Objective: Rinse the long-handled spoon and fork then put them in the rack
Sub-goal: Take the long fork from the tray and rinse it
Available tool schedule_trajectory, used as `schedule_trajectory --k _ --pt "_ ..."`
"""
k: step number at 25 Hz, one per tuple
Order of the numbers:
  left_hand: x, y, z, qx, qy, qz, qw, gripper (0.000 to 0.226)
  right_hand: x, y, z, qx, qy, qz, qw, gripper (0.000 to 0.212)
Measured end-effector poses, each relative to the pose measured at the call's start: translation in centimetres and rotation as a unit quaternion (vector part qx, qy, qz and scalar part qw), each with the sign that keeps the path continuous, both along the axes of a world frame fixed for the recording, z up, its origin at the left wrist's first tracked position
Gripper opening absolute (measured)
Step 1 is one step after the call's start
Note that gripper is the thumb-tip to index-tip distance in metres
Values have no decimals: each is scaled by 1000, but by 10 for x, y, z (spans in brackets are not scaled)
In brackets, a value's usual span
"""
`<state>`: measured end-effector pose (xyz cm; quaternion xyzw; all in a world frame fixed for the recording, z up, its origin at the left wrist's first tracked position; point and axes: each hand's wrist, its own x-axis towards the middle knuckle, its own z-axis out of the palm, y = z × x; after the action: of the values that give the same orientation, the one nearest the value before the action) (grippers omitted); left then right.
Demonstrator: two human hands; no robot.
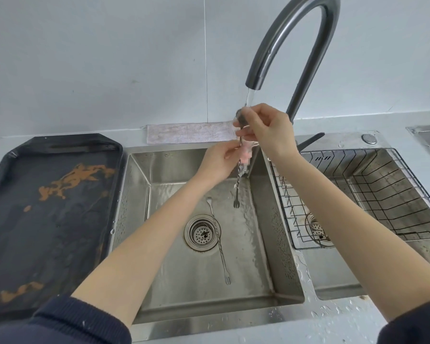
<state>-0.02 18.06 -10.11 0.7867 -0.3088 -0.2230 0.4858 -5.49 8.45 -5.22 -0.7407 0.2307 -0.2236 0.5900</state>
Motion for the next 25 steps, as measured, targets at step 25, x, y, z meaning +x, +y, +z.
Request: schedule_trajectory --k 25 --pt "-4 -6 -22 51 5 -1 999 29 1 -9 -31 -47 89 36 994 13"
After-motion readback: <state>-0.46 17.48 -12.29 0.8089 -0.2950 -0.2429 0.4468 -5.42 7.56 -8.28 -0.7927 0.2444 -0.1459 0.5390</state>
